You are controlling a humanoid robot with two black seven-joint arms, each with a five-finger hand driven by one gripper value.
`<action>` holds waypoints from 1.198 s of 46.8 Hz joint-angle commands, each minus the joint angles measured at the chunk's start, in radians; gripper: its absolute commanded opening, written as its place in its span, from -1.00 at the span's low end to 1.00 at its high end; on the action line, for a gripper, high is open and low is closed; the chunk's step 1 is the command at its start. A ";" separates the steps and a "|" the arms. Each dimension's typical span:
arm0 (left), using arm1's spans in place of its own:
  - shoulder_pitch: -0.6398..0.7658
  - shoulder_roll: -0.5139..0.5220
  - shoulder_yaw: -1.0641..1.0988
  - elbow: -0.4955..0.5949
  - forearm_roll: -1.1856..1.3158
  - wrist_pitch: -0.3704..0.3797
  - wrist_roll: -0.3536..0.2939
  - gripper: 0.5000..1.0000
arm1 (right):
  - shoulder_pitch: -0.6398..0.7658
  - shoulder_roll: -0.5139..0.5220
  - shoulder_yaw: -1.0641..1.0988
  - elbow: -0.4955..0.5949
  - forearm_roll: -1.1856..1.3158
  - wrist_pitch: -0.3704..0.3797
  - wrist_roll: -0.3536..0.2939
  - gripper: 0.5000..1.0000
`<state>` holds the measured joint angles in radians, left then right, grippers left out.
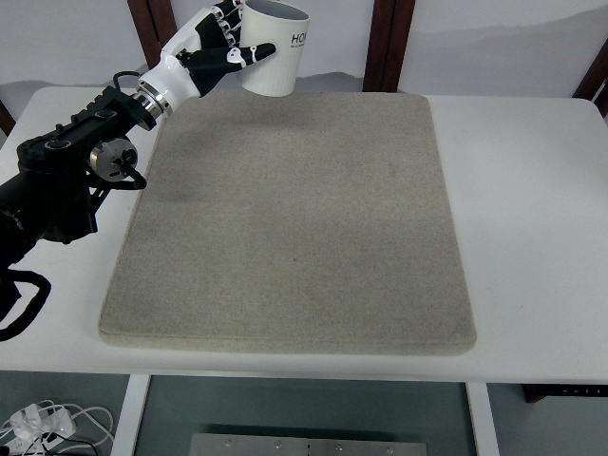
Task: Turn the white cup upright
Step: 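Lower the upright white cup back onto the mat with the left hand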
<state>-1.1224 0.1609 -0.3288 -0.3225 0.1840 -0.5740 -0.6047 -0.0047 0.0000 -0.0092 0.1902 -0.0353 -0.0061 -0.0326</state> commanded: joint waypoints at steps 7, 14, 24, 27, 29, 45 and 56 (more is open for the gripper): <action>0.012 -0.001 0.014 0.010 0.020 0.026 -0.006 -1.00 | 0.000 0.000 0.000 0.000 0.000 0.000 0.000 0.81; 0.016 0.000 0.014 0.010 0.104 0.062 -0.006 -1.00 | 0.000 0.000 0.000 0.000 0.000 0.000 0.000 0.81; 0.030 -0.001 0.016 0.008 0.218 0.121 -0.006 -1.00 | 0.000 0.000 0.000 0.000 0.000 0.000 0.000 0.81; 0.038 -0.009 0.016 0.008 0.264 0.151 -0.006 -1.00 | 0.000 0.000 0.000 0.000 0.000 0.000 -0.001 0.81; 0.041 -0.018 0.016 0.008 0.293 0.172 -0.006 -1.00 | 0.000 0.000 0.000 0.000 0.000 0.000 0.000 0.81; 0.069 -0.026 0.007 -0.003 0.310 0.204 -0.006 -1.00 | 0.000 0.000 0.000 0.000 0.000 0.000 0.000 0.81; 0.078 -0.029 -0.001 -0.010 0.302 0.200 -0.006 -1.00 | 0.000 0.000 0.000 0.000 0.000 0.000 0.000 0.81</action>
<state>-1.0464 0.1321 -0.3312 -0.3318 0.4866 -0.3735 -0.6109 -0.0046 0.0000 -0.0092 0.1902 -0.0353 -0.0061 -0.0326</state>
